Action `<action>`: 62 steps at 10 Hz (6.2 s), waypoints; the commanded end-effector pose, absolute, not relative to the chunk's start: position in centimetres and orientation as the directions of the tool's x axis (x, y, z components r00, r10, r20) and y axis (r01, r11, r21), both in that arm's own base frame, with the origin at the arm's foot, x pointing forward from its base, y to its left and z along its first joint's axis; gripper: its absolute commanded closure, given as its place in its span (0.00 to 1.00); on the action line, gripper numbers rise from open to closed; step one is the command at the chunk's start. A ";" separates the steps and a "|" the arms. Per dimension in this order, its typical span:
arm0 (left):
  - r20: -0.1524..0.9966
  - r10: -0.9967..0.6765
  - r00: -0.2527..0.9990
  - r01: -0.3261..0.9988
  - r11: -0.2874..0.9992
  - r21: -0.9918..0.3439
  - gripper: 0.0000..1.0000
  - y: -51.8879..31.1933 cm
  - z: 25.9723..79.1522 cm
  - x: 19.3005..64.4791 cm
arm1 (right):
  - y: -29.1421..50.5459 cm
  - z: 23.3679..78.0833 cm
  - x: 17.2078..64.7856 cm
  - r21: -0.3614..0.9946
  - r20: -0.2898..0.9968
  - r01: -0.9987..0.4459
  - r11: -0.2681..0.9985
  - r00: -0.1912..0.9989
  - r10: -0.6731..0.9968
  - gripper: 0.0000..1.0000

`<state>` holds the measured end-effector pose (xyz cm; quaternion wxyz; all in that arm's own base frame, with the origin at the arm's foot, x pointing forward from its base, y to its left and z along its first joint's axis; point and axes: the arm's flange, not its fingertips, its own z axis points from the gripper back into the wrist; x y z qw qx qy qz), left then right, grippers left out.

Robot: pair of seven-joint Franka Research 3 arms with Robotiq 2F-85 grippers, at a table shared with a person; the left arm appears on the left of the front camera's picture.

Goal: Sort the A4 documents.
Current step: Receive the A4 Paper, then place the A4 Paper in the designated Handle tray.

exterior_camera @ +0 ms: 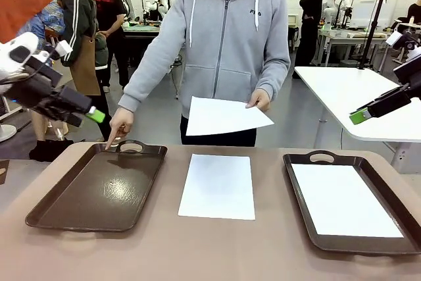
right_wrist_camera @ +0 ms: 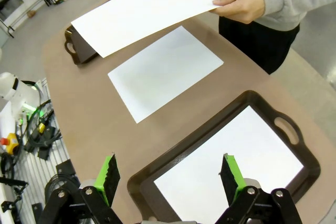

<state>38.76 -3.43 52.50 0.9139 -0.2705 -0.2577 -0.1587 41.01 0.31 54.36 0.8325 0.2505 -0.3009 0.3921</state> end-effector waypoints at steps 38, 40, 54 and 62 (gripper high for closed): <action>0.040 0.031 0.999 0.035 0.133 -0.990 0.75 -19.4 39.3 56.5 | 0.4 54.3 41.0 0.184 0.699 -0.805 0.564 0.510 0.501 0.00; 0.047 0.033 0.998 0.042 0.127 -0.991 0.94 -19.3 39.4 56.6 | 0.4 54.3 41.0 0.184 0.699 -0.805 0.564 0.510 0.501 0.00; 0.042 0.046 0.998 0.036 0.122 -0.992 1.00 -18.7 39.6 56.9 | 0.4 54.3 41.0 0.184 0.699 -0.805 0.564 0.510 0.501 0.00; 0.042 0.049 0.998 0.036 0.121 -0.992 0.99 -18.4 39.6 56.9 | 0.4 54.3 41.0 0.184 0.699 -0.805 0.564 0.510 0.501 0.00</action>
